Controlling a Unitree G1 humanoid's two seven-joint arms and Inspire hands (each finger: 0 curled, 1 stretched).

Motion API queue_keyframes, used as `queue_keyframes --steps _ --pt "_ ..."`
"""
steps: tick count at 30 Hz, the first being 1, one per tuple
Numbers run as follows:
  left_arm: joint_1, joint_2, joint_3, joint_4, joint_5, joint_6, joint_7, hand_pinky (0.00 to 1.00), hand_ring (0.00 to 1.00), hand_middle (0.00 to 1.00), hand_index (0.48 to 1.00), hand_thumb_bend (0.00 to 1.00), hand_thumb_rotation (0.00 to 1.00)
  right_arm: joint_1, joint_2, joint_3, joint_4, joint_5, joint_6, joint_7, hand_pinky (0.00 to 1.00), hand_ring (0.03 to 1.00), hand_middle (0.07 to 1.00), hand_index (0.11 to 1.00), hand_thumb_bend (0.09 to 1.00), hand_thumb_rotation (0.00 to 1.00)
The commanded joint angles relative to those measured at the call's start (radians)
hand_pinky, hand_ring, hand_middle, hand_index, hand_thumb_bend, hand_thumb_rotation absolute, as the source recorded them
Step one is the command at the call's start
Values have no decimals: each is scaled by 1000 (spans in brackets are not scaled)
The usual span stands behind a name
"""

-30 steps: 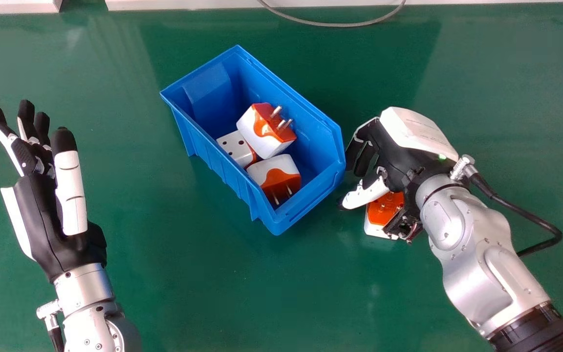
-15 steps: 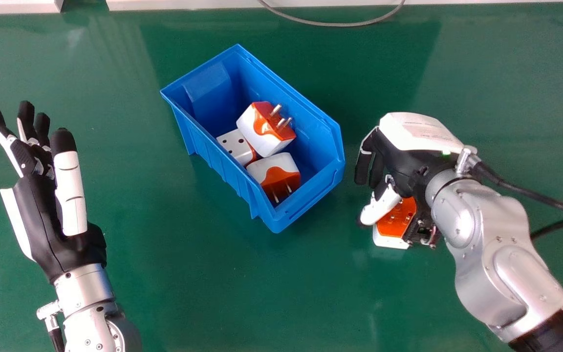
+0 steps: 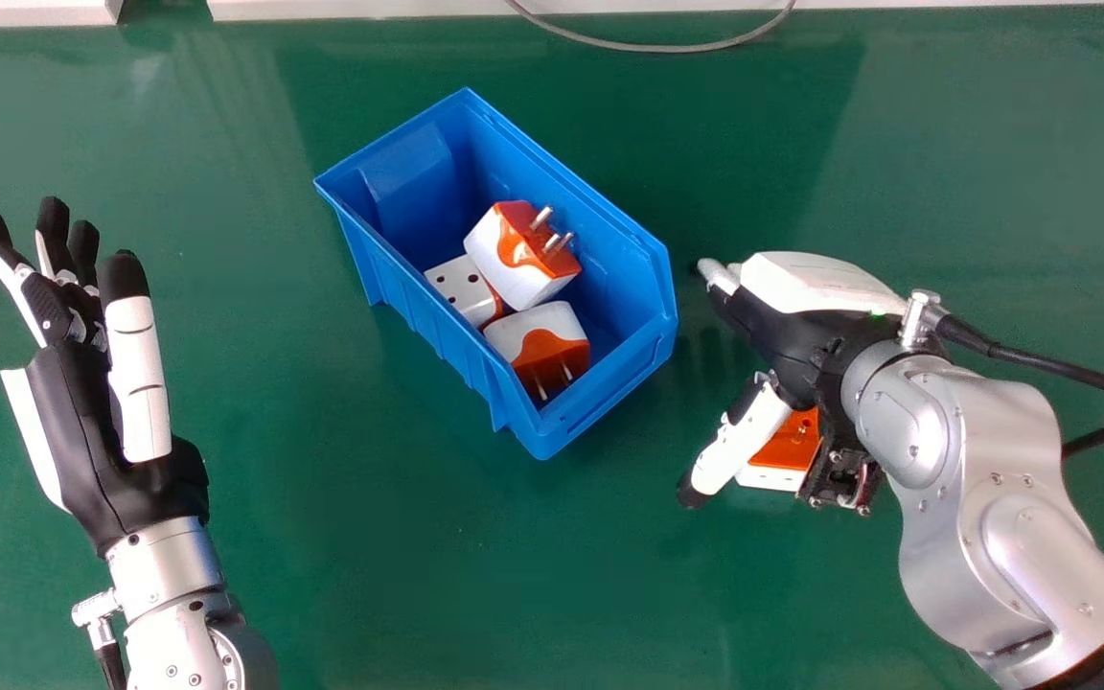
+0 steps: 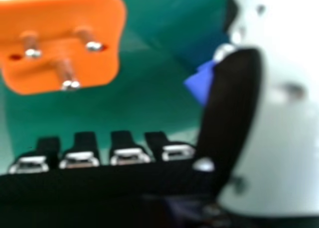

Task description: Pick all objects and put in blue box

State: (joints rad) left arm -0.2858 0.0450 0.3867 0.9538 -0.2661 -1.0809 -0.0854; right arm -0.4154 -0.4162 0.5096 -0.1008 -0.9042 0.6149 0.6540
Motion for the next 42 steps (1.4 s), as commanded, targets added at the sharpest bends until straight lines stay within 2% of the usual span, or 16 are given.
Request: queue_keyframes --steps 1,3,6,8,13,16,19,23,26,29,31,36,39,42 --pt "4 1 -3 -13 9 -20 1 920 971 977 975 748 733 -9 -8 1 -10 -22 -10 -1 1000 1000 1000 1000 1000 289" --pt "5 0 -5 -17 8 -19 -2 920 971 977 976 747 733 -10 -9 2 -9 -24 -11 0 1000 1000 1000 1000 1000 291" --pt "5 2 -6 -19 14 -16 4 926 974 980 978 737 742 -5 -10 3 -12 -27 -13 1 1000 1000 1000 1000 1000 295" --pt "3 4 -6 -17 14 -17 2 933 979 983 983 739 749 0 -12 3 -14 -28 -17 4 1000 1000 1000 1000 1000 293" --pt "1 -1 -5 -20 -8 -10 -13 928 977 981 980 749 726 15 -27 11 -13 -33 -35 7 1000 1000 1000 1000 1000 293" --pt "1 -1 -7 -21 -6 -9 -10 926 976 980 979 749 718 31 -49 18 -24 -39 -62 7 1000 1000 1000 1000 1000 291" --pt "1 -1 -10 -21 -6 -9 -11 927 977 981 979 748 720 54 -75 22 -39 -48 -90 11 1000 1000 1000 1000 1000 292" --pt "-4 -4 -9 -21 -16 -7 -15 932 978 979 974 746 713 72 -92 17 -49 -57 -94 25 1000 1000 1000 1000 1000 281" --pt "-4 -2 -11 -18 -3 -7 -6 931 979 979 975 745 713 80 -95 9 -53 -64 -94 31 1000 1000 1000 1000 1000 280" --pt "-4 0 -11 -16 3 -11 -1 932 980 981 979 749 720 91 -99 -1 -54 -59 -98 23 1000 1000 1000 1000 1000 271" --pt "-2 0 -11 -18 3 -10 -1 934 981 982 979 750 723 99 -103 -6 -53 -58 -104 22 1000 1000 1000 1000 1000 271" --pt "2 -1 -12 -24 -5 -7 -8 940 984 985 982 757 722 119 -109 -18 -56 -57 -123 12 1000 1000 1000 1000 1000 254" --pt "6 0 -13 -26 4 -7 -1 938 983 984 982 769 721 127 -116 -17 -47 -60 -150 -9 1000 1000 1000 997 1000 247" --pt "7 -2 -12 -27 -5 -8 -7 937 983 984 983 773 720 140 -122 -24 -38 -55 -194 -57 1000 1000 1000 966 1000 230"
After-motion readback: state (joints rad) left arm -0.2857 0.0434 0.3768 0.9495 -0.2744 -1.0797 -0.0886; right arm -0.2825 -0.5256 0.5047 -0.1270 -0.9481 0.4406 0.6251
